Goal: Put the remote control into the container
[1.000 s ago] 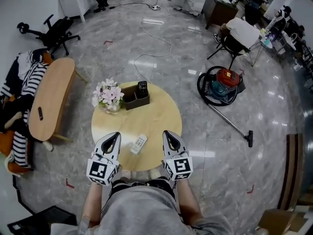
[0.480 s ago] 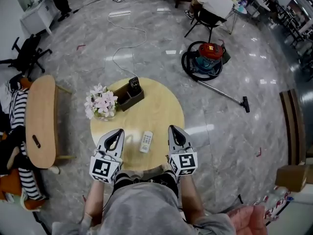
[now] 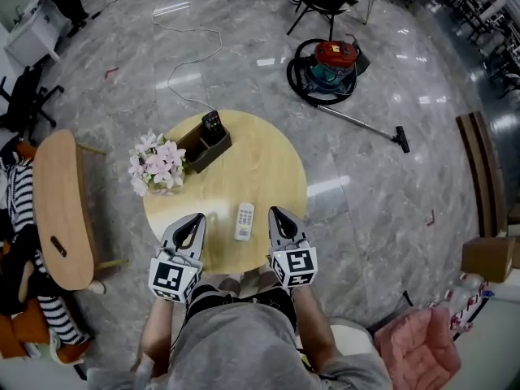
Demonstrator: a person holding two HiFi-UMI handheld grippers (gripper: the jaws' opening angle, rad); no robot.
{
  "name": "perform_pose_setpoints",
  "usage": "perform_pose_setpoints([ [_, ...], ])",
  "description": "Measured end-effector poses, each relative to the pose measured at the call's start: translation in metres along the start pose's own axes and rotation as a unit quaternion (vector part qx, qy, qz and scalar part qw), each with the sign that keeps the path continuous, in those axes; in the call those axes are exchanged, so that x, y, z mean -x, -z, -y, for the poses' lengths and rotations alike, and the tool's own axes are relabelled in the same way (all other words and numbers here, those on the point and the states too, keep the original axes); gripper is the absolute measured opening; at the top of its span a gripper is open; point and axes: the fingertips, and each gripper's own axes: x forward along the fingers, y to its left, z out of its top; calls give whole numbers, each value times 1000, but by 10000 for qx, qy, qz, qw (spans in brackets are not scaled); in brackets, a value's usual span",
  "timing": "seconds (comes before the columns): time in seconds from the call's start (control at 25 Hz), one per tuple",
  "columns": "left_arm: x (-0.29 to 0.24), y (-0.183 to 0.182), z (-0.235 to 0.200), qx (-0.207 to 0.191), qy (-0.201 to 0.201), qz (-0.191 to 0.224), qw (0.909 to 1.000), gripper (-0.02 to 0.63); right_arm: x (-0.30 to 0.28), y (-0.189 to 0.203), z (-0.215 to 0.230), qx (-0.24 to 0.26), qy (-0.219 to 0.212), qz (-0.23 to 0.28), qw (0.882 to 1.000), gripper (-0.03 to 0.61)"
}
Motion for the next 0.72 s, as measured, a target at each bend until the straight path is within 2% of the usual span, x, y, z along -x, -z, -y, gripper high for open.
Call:
perform_pose_setpoints([
  [0.44, 5, 38, -15, 79, -5, -394, 9992, 6, -25, 65, -19, -279, 94, -690, 9972, 9],
  [0.72, 9, 60, -24, 218, -82, -561, 9982, 8, -45, 102, -26, -611, -28, -1141, 9916, 11],
])
